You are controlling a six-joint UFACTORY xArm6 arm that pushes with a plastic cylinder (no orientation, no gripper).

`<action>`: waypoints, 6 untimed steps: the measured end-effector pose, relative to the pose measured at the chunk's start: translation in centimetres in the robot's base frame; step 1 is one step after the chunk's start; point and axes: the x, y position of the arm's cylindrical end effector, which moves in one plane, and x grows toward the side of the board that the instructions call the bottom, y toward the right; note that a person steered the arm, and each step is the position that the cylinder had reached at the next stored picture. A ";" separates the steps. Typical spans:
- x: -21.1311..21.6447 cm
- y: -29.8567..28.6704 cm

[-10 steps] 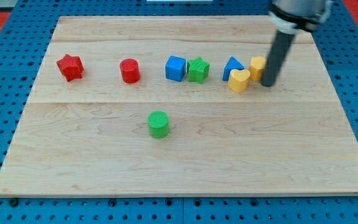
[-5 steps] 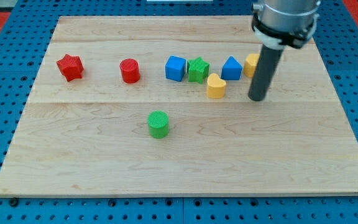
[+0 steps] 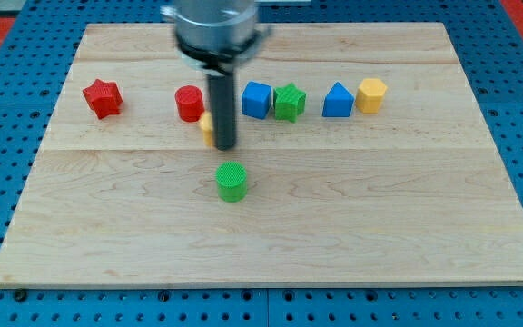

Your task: Move the heart right to the red circle

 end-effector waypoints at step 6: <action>-4.4 1.3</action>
